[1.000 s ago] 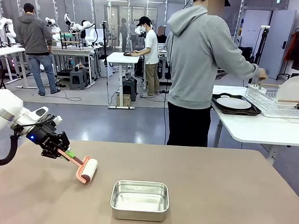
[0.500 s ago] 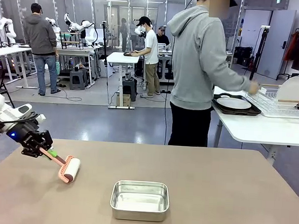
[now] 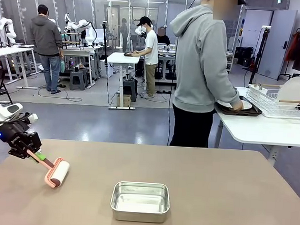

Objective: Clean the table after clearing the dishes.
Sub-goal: When the right (or left) Handle tray is removed, use the right hand (or left hand) to clean the right (or left) side of the table with the Lint Roller.

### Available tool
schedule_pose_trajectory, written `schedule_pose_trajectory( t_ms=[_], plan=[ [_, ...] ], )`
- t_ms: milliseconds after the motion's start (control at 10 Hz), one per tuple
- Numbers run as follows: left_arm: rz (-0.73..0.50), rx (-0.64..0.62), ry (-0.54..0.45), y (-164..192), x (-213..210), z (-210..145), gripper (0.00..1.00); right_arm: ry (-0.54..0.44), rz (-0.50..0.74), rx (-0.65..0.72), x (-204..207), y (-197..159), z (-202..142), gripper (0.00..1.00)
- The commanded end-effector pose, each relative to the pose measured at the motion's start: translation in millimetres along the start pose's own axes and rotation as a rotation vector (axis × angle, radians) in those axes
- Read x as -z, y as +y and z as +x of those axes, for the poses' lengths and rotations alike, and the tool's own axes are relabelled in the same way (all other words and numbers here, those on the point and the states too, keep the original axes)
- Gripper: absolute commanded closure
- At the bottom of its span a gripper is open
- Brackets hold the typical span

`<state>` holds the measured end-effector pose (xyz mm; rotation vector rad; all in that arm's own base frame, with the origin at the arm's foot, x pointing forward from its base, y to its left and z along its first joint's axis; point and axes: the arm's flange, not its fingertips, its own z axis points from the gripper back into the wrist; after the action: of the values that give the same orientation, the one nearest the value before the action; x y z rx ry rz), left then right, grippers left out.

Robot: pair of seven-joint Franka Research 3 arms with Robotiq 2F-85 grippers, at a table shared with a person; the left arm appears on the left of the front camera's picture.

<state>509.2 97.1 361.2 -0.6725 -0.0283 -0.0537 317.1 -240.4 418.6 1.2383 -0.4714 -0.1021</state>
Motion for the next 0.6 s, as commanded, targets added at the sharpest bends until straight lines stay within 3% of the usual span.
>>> schedule_pose_trajectory(
  t_ms=[0,500],
  plan=[
    [0.028,0.040,0.075,13.2,-10.1,-13.8,0.79,-0.006,-0.005,-0.007,-0.8,2.3,-0.2,0.00],
    [0.088,-0.028,0.085,44.3,-35.8,-4.4,0.79,-0.006,-0.005,-0.007,-0.8,2.3,-0.2,0.00]
  ],
)
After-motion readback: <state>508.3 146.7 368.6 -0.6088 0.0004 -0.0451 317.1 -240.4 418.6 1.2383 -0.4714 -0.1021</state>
